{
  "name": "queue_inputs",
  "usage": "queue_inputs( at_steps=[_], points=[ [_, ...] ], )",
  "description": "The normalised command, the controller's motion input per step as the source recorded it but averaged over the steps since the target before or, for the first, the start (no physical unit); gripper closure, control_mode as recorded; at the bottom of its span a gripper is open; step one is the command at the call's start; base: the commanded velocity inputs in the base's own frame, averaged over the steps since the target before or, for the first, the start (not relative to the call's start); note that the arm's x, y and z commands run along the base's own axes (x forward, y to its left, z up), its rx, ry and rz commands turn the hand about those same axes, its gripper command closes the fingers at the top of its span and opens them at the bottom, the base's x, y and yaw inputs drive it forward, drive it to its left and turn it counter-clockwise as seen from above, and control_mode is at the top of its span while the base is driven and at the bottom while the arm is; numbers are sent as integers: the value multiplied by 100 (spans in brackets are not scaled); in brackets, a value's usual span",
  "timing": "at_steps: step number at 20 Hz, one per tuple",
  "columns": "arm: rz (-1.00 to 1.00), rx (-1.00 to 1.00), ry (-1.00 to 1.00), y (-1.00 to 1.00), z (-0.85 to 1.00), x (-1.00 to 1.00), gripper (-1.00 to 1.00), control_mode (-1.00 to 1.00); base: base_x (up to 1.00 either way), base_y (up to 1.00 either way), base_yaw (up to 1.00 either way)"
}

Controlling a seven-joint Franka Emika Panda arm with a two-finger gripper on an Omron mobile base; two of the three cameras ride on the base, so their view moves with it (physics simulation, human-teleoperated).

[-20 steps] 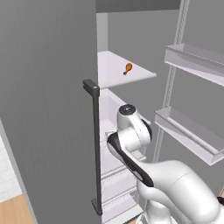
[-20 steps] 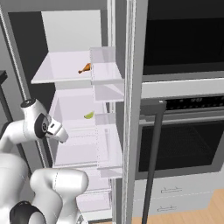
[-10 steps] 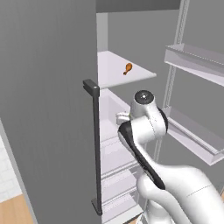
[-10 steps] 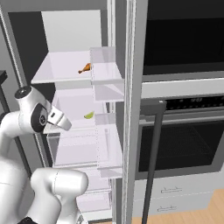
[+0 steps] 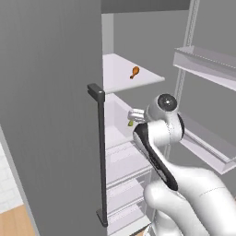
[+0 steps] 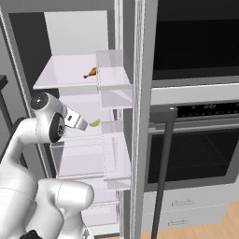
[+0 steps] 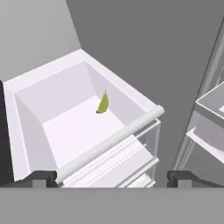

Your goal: Place one lemon wedge and one chicken drumstick in each tupperware on the nearby counter, to pack two identical lunches.

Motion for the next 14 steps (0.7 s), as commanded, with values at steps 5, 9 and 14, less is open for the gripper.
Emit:
queue_inputs(
  at_steps=[5, 9, 14],
  points=[
    [14, 6, 17, -14, 1, 56, -100, -100, 0, 0, 0],
    [1, -2, 12, 3, -1, 13, -100, -100, 0, 0, 0],
    [0, 0, 13, 0, -4, 25, -100, -100, 0, 0, 0]
  ],
)
